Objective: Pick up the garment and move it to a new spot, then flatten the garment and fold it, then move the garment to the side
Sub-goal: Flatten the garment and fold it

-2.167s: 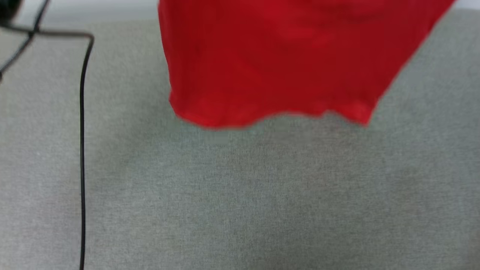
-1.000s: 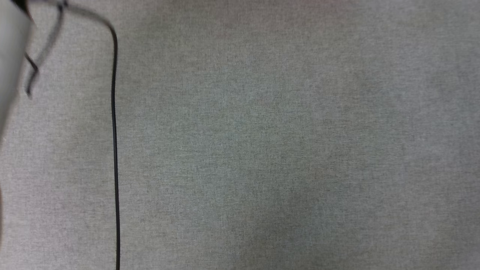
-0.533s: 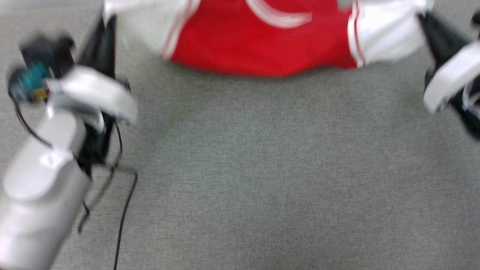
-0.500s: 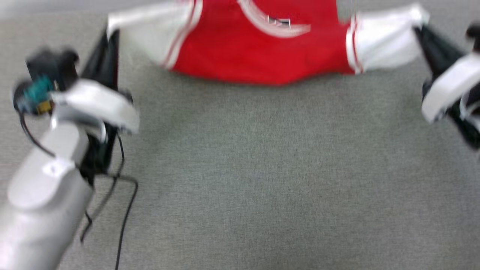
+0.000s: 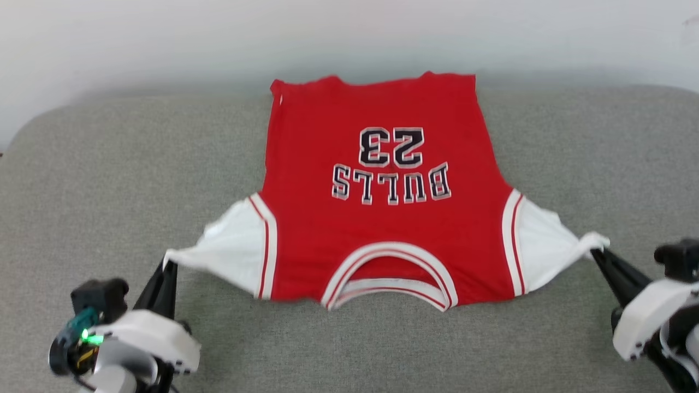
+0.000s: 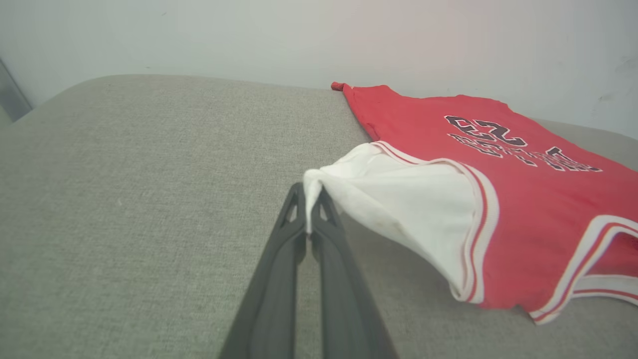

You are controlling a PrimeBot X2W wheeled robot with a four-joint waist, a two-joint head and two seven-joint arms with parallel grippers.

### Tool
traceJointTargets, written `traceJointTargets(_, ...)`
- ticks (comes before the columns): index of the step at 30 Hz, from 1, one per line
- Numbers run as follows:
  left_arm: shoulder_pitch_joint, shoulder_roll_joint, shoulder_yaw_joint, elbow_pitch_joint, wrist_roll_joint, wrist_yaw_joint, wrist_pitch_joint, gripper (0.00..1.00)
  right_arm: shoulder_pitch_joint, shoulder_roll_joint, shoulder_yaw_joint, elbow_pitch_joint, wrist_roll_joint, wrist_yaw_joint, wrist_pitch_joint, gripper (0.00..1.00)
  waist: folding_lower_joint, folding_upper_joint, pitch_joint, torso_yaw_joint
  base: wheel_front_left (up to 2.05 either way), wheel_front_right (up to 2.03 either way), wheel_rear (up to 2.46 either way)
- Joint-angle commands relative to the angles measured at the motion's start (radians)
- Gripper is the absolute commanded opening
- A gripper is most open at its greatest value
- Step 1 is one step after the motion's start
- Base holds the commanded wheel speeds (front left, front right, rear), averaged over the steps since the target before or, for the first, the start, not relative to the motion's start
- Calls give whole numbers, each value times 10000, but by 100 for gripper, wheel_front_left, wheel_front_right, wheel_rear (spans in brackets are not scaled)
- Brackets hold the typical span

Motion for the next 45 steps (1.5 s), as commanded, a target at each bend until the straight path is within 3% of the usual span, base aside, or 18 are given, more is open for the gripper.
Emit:
traceJointTargets(1,369,-26,169,-57,41,84,-48,0,444,-18,-120,-28,20,-15,-60,0,3,-1,-313,-42,0,0,0)
traceJointTargets(12,2931,-213,872,-414,200,382,-48,0,3127,192,-1604,-345,-230,-18,-101,0,3,-1,-860,26,0,0,0)
traceJointTargets(25,3321,-646,935,-120,645,89,-48,0,5738,736,-3954,-1104,-1154,-21,163,0,3,-1,-860,423,0,0,0)
traceJointTargets(27,3228,-705,935,-95,730,24,-48,0,5794,868,-4224,-1331,-1285,-21,339,41,3,-1,-816,428,0,0,0)
traceJointTargets(28,3167,-734,938,-103,800,6,-48,0,5796,914,-4376,-1462,-1358,-21,407,81,3,-1,-798,431,0,0,0)
traceJointTargets(29,3125,-763,935,-101,844,-20,-48,0,5791,933,-4534,-1602,-1442,-21,464,100,3,-1,-781,435,0,0,0)
traceJointTargets(37,2844,-1054,1126,-473,1246,-149,-48,0,4967,655,-6601,-3198,-2695,-13,401,100,3,-1,-494,528,0,0,0)
traceJointTargets(41,2662,-1172,1171,-895,1585,-137,-47,0,3948,393,-7525,-4438,-3010,-13,1036,100,3,-1,-116,727,0,0,0)
traceJointTargets(45,2307,-1358,1137,-1332,1918,-179,-45,0,2576,76,-7766,-5348,-2901,-13,2047,100,3,-1,442,1056,0,0,0)
